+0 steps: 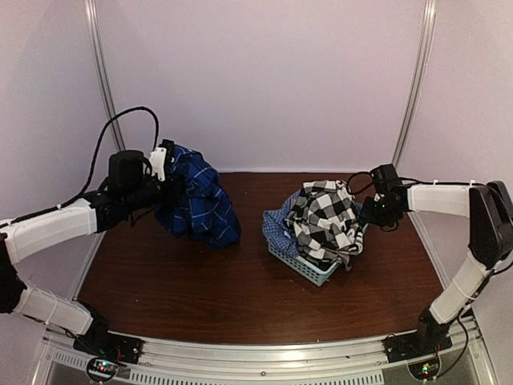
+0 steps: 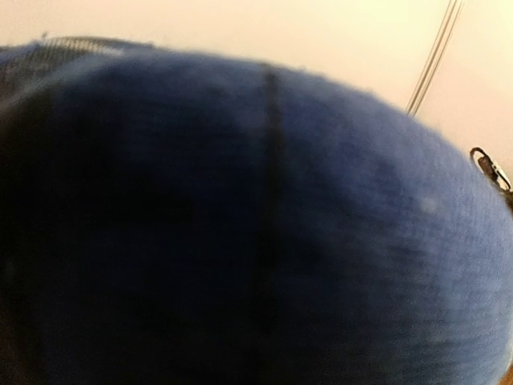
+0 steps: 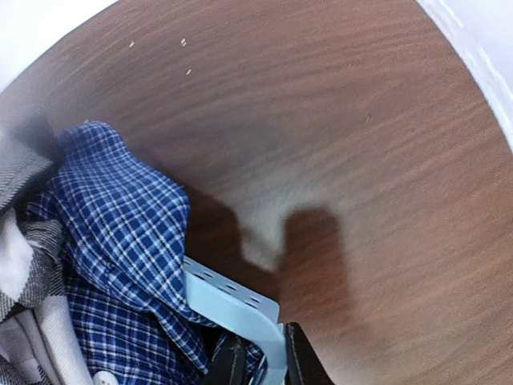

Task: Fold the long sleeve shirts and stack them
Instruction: Move the bin to the corner of the board.

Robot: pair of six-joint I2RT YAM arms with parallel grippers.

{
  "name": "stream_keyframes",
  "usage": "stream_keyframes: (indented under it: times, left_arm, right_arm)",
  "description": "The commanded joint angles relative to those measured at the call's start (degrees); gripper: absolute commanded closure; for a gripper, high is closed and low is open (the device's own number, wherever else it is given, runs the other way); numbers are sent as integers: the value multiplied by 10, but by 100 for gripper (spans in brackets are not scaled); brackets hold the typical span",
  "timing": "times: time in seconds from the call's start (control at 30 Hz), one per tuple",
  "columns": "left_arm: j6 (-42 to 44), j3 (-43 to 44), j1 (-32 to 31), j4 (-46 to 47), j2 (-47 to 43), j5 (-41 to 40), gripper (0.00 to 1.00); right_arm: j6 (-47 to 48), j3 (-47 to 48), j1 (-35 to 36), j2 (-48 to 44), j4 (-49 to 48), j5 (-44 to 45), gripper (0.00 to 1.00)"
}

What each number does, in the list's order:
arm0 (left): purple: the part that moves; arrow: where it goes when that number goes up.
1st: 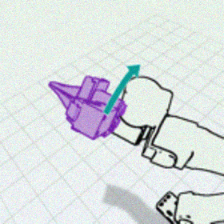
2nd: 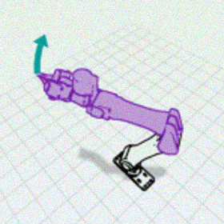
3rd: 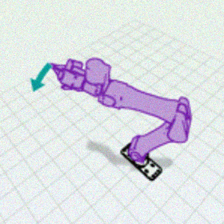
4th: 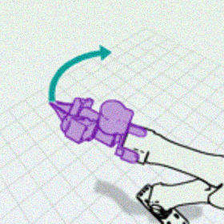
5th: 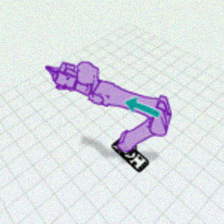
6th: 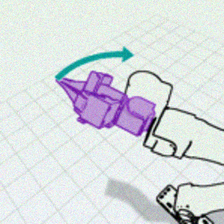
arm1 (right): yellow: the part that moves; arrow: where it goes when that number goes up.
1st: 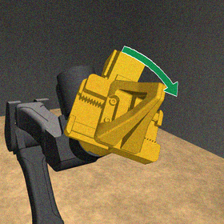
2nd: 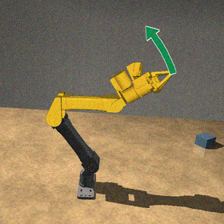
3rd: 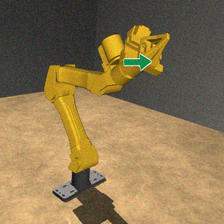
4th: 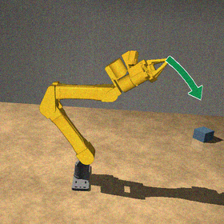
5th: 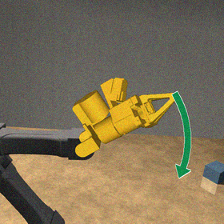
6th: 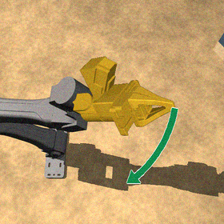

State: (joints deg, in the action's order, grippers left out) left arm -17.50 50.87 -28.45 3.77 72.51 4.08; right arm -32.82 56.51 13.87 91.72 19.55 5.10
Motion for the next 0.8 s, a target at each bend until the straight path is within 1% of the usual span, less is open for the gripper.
stream_keyframes:
  times: [0.0, 0.03, 0.07, 0.13, 0.17, 0.23, 0.3, 0.33, 0.37, 0.4, 0.47, 0.5, 0.53, 0.63, 0.7, 0.77]
  left_arm:
    - [-9, 7, -2, 56, 10, 21, 100]
    - [-9, 8, -3, 56, 10, 25, 100]
    - [-9, 8, -4, 55, 10, 27, 100]
    - [-7, 5, -6, 54, 9, 27, 100]
    - [-8, 5, -7, 55, 9, 27, 100]
    - [-9, 3, -9, 52, 8, 26, 100]
    - [-10, 3, -11, 48, 7, 24, 100]
    - [-10, 3, -12, 46, 7, 22, 100]
    - [-9, 3, -13, 44, 5, 22, 100]
    - [-9, 2, -13, 43, 4, 19, 100]
    - [-6, 1, -13, 41, 3, 16, 100]
    - [-6, 1, -13, 39, 3, 15, 100]
    - [-5, 2, -14, 38, 3, 14, 100]
    - [-5, 2, -14, 37, 4, 14, 100]
    - [-7, 1, -14, 37, 6, 16, 100]
    - [-11, 0, -14, 37, 8, 16, 100]
  right_arm:
    - [90, 133, -70, 98, 16, 81, 84]
    - [111, 186, -85, 134, 27, 91, 83]
    - [129, 263, -93, 172, 45, 97, 83]
    - [171, 388, -100, 252, 90, 127, 77]
    - [181, 456, -100, 294, 121, 145, 72]
    - [194, 573, -100, 357, 179, 180, 59]
    - [196, 624, -99, 377, 205, 206, 48]
    - [194, 617, -98, 367, 205, 213, 44]
    - [191, 593, -98, 337, 194, 217, 41]
    - [188, 551, -98, 308, 176, 213, 40]
    - [185, 442, -93, 229, 122, 179, 38]
    - [188, 366, -87, 189, 91, 155, 37]
    - [188, 319, -74, 150, 69, 131, 36]
    - [187, 206, -19, 65, 31, 71, 32]
    - [186, 165, 38, 30, 26, 84, 28]
    - [181, 145, 97, 10, 31, 109, 25]
